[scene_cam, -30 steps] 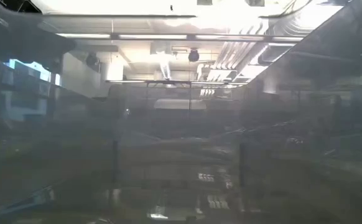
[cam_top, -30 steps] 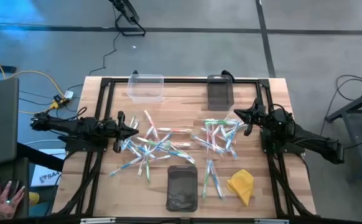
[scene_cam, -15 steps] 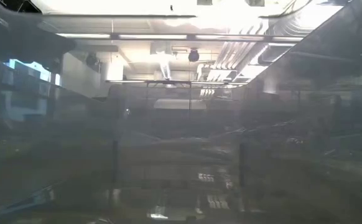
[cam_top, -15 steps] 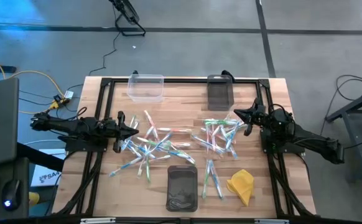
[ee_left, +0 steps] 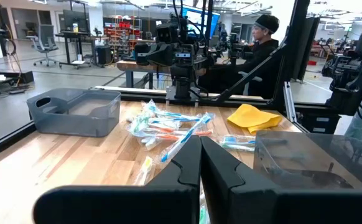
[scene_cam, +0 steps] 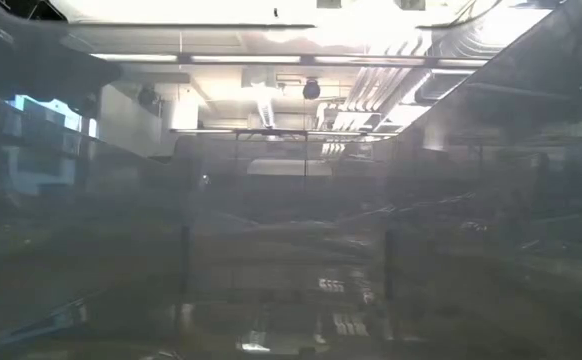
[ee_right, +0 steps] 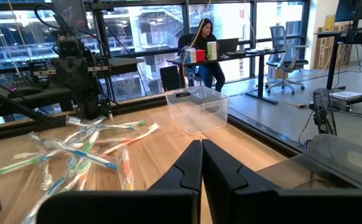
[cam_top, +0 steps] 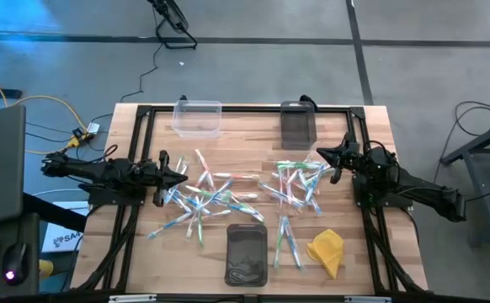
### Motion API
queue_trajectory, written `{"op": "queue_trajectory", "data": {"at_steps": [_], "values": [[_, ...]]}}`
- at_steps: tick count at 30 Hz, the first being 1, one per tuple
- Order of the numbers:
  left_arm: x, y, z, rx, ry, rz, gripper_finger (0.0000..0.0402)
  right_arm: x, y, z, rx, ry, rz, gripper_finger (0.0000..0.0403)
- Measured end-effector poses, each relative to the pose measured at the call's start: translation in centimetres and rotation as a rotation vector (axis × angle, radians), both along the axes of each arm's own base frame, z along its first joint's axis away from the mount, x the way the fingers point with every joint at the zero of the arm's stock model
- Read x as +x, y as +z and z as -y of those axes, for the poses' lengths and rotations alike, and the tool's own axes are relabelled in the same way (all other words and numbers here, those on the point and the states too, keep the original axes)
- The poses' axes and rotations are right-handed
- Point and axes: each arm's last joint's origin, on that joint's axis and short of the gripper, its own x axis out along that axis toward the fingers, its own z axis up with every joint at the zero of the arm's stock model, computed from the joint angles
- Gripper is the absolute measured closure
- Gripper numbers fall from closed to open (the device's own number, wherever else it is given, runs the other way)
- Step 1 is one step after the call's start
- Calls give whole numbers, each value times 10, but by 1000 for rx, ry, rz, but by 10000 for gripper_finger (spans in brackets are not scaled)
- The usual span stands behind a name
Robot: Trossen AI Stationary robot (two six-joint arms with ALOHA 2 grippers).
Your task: Pick & Place Toothbrushes
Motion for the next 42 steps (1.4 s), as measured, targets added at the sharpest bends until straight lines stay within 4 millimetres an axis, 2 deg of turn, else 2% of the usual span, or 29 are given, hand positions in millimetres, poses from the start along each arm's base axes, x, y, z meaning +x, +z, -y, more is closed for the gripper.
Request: {"op": "queue_trajectory", "data": {"at_steps": [42], "values": [[0,0,0,-29,-8,2,402,0,0,0,0,0,0,401]]}}
